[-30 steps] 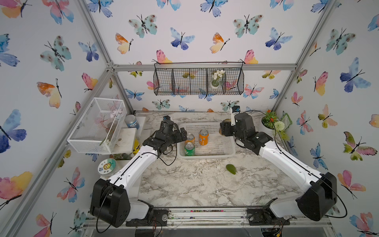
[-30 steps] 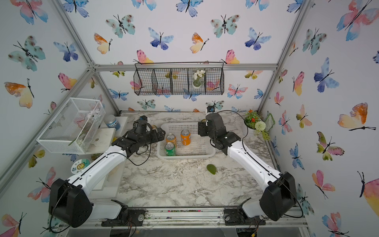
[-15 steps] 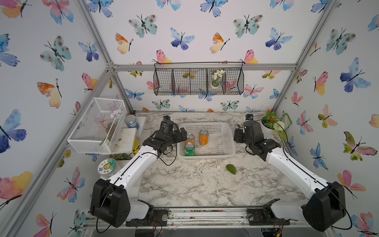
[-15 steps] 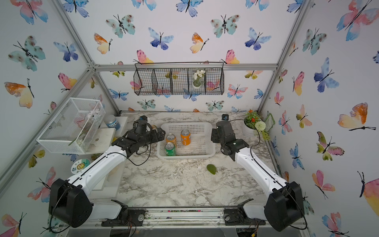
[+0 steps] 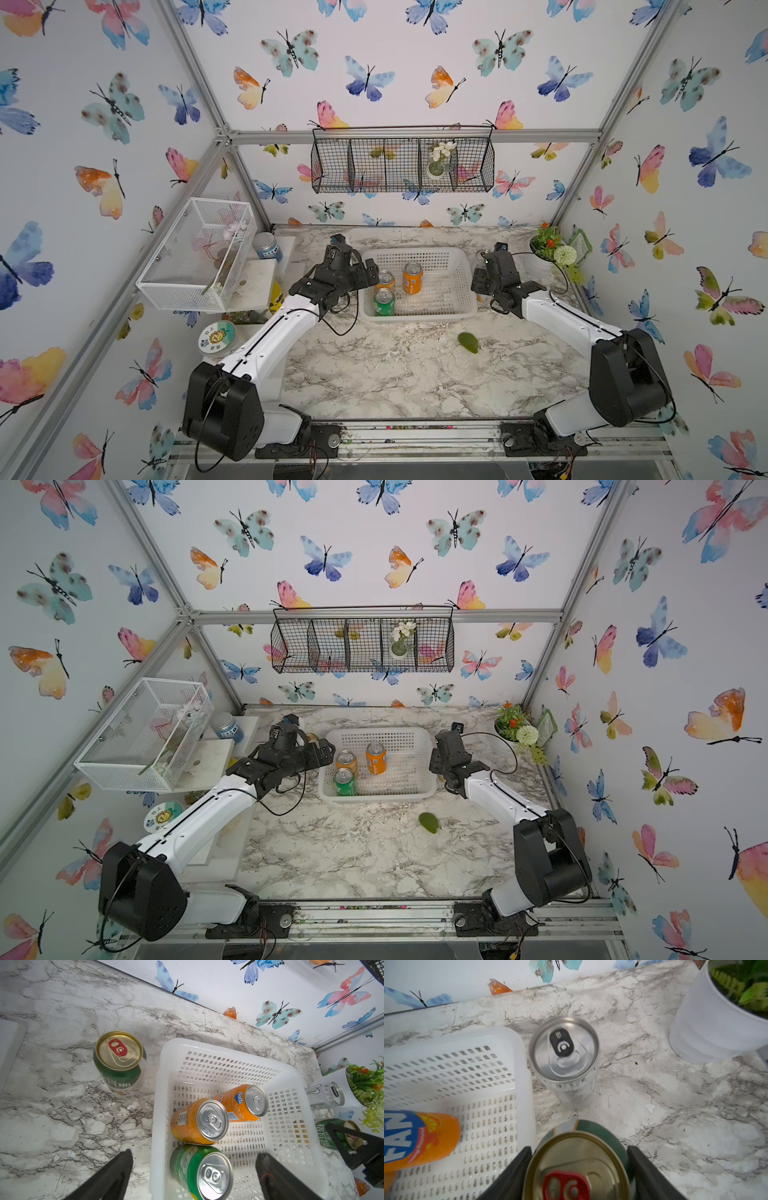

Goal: Take out the drinks from the basket
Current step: Place the drink at the center of the board.

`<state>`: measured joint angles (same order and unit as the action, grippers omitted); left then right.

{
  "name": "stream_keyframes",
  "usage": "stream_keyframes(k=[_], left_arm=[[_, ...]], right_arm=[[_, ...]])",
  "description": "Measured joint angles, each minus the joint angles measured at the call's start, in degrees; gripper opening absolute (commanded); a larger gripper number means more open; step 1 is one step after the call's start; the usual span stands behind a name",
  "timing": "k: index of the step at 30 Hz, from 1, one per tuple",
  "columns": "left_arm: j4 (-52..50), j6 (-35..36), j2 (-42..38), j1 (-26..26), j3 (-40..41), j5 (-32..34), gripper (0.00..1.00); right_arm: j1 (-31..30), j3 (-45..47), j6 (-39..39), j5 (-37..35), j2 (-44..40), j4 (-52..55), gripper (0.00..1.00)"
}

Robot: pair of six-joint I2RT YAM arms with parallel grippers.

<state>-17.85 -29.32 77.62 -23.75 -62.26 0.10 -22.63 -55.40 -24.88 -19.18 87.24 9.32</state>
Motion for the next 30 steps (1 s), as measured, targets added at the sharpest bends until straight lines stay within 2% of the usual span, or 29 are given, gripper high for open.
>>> stream_keyframes(k=[11,19,30], left_arm=[[0.00,0.00,0.00,0.00,0.00,0.00,0.99],[0.00,0.00,0.00,0.00,0.00,-0.02,0.99],[0.00,0.42,0.00,0.00,0.00,-0.02,0.99]], right_arm=[[0.20,3.43,-3.10,0.17,0.20,-2.56,0.70],[0.22,3.50,-5.14,0.33,0.20,-4.98,0.87],[0.22,3.50,-6.27,0.37,-1.84,-5.14,0.96]])
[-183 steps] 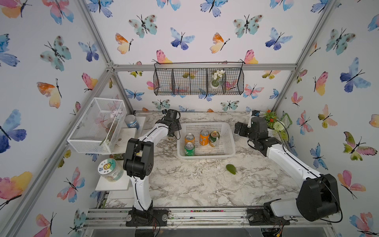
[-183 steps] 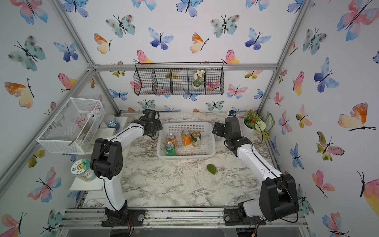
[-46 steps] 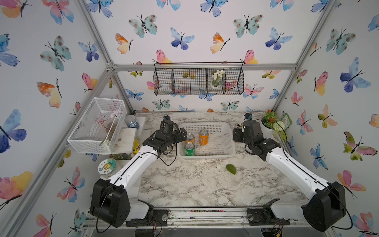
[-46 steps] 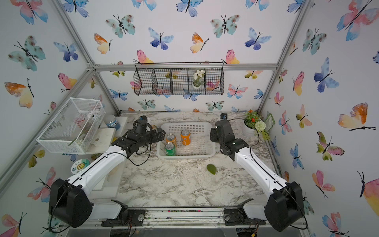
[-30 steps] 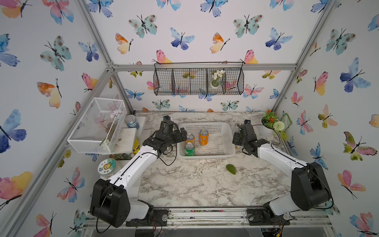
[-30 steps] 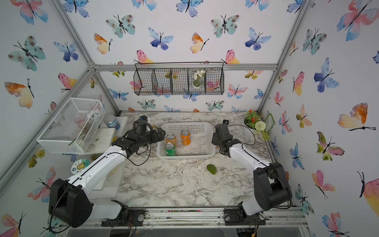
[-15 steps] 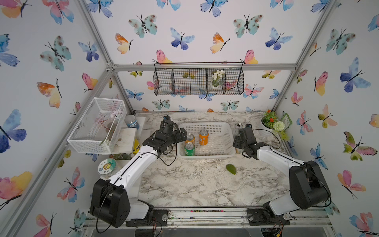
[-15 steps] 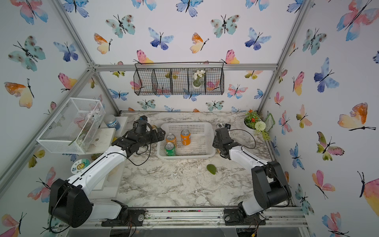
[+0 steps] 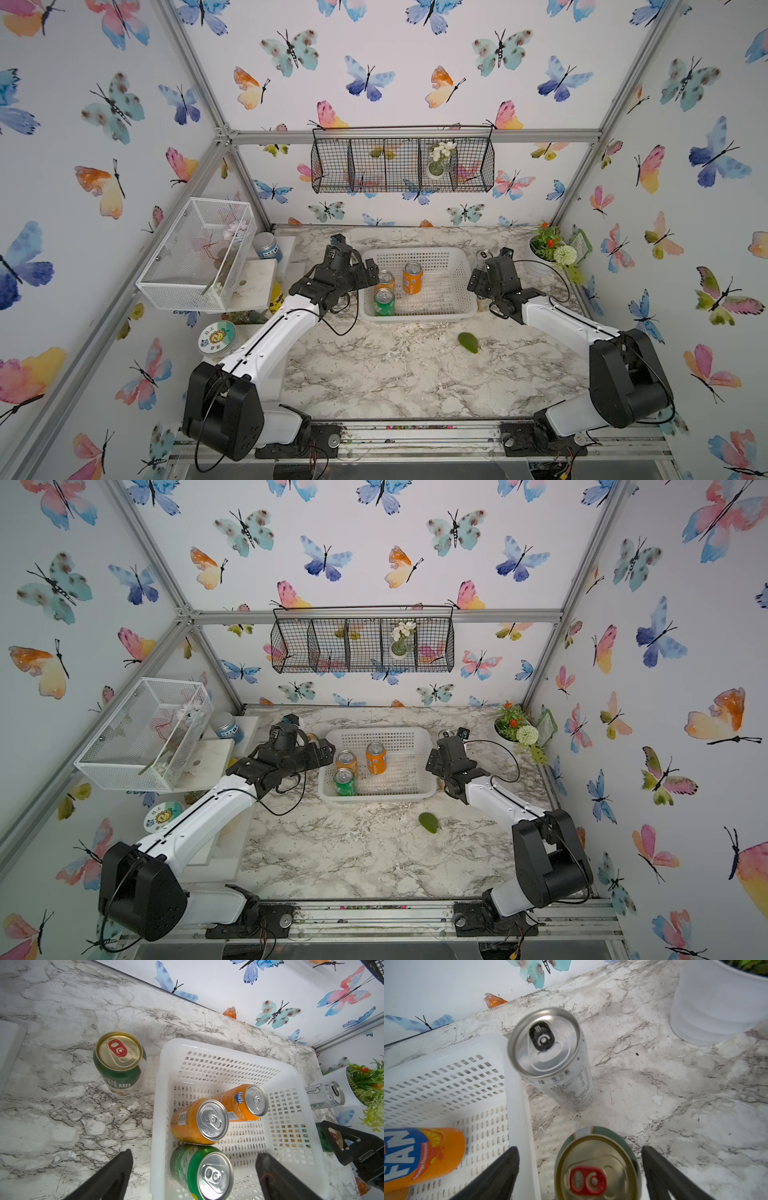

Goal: Take out the drinks from the basket
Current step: Place the drink at the center of the board, then pick up the drink from the basket.

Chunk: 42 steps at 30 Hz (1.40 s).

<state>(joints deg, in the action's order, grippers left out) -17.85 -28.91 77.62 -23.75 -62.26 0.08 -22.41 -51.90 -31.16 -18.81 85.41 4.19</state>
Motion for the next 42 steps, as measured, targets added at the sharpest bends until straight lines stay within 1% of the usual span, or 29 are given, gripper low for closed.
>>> stream_keyframes(k=[13,18,27,30,33,37,42], left_arm=[[-0.02,0.39,0.00,0.00,-0.61,-0.66,0.99],[0.07,0.39,0.04,-0.13,-1.22,-1.46,0.99],[0.07,1.16,2.05,-3.23,-3.21,-1.53,0.99],[0.04,1.95,4.52,-5.22,-5.46,-1.51,0.99],[-0.02,2.67,8.90,-7.56,-9.57,-1.51,0.99],[-0.37,3.80,16.90,-9.27,-17.29,-1.57,0.98],[-1.46,5.57,27.04,-9.49,-26.18,-1.33,0.97]], right_arm=[[0.00,0.00,-1.40,-2.27,-7.67,0.46,0.97],[0.00,1.38,-0.61,-2.16,-10.56,-1.53,0.97],[0.00,1.95,1.55,-0.26,-11.21,-2.99,0.97],[0.00,1.95,2.03,-0.20,-11.17,-2.97,0.97],[0.00,1.95,2.36,-0.13,-11.17,-2.99,0.98],[0.00,1.95,2.75,0.00,-11.17,-3.13,0.98],[0.00,1.95,3.39,0.00,-11.17,-3.37,0.98]])
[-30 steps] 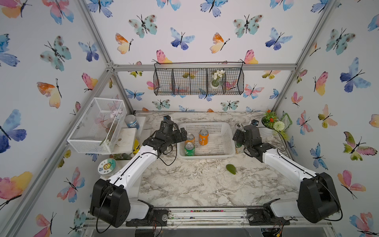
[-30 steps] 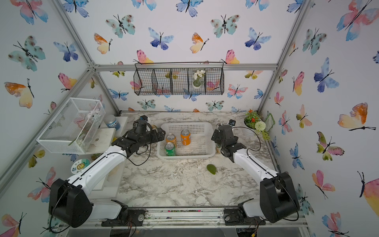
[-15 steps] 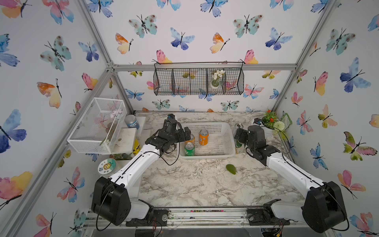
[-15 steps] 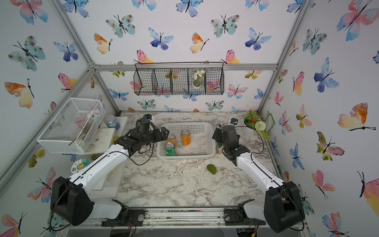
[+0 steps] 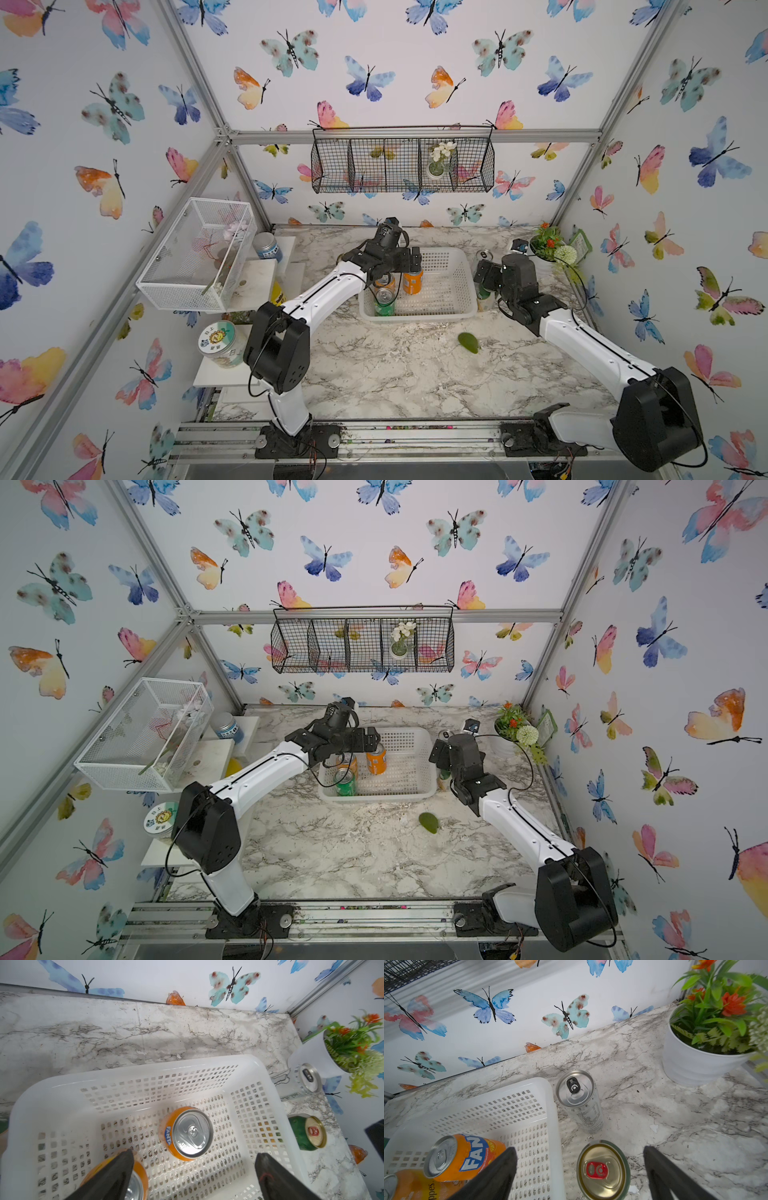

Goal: Take out the drinks from the basket
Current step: Pick up the drink from the basket.

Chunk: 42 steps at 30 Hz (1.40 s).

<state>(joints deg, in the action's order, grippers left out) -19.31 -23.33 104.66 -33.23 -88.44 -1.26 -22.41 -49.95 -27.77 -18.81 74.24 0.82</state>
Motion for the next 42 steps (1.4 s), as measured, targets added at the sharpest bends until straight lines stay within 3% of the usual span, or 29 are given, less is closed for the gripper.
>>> stream_keyframes(k=[12,18,27,42], left_arm=[[-4.70,4.68,12.39,-2.78,-9.16,4.85,0.99],[-5.05,5.70,13.38,-4.11,-9.16,6.93,0.99],[-4.50,6.78,15.08,-4.15,-10.10,9.14,0.87],[-4.44,7.08,15.65,-4.13,-10.36,9.16,0.79]], right_arm=[[0.00,0.00,0.44,0.02,0.00,-0.11,0.99],[0.00,0.00,0.42,0.04,0.00,-0.31,0.99],[0.00,0.00,0.42,0.22,0.00,-0.52,0.99],[0.00,0.00,0.42,0.22,0.00,-0.52,0.99]])
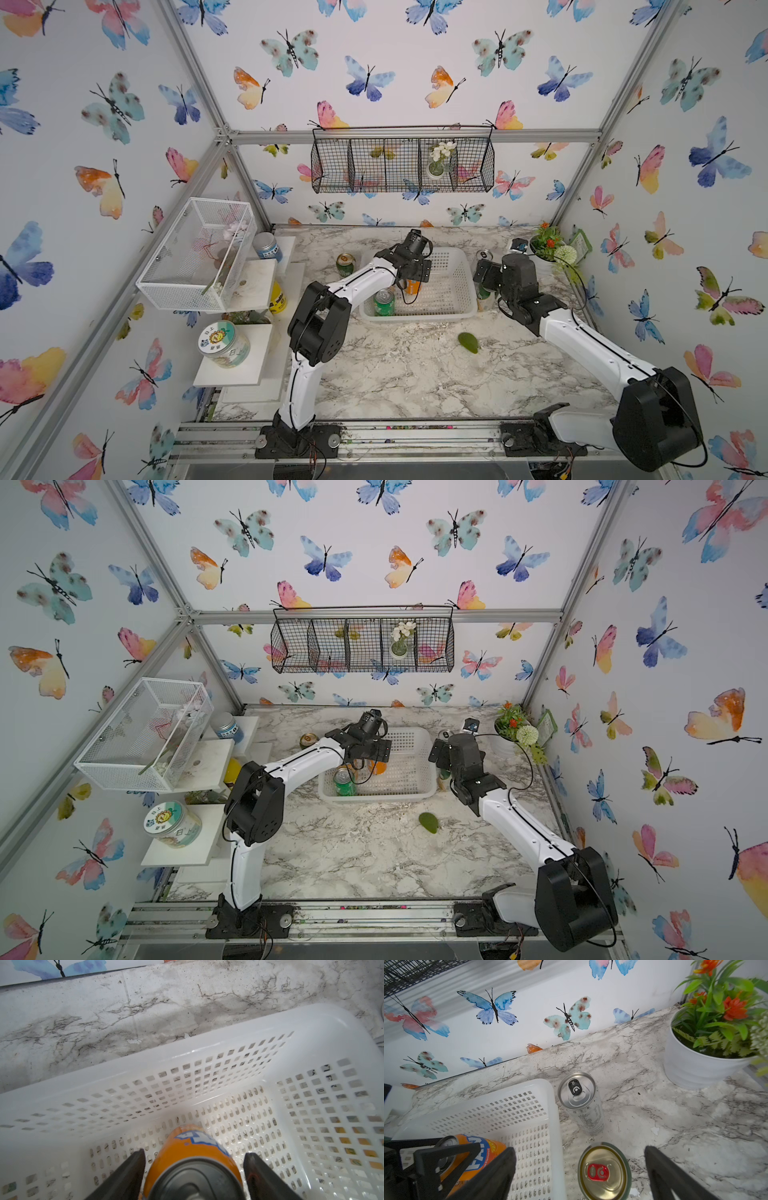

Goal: Take out the drinks from the basket
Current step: Pick up the drink from the basket.

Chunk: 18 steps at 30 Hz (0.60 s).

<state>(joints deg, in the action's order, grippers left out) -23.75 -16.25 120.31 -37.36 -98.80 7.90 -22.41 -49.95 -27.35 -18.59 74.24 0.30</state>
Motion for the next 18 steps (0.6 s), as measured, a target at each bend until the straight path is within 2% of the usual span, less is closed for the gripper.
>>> stream_keyframes(k=[18], left_arm=[[-3.74,-0.39,-0.02,0.02,-2.75,0.00,0.74]], right_arm=[[0.37,0.00,-0.02,-0.02,0.00,0.02,1.00]])
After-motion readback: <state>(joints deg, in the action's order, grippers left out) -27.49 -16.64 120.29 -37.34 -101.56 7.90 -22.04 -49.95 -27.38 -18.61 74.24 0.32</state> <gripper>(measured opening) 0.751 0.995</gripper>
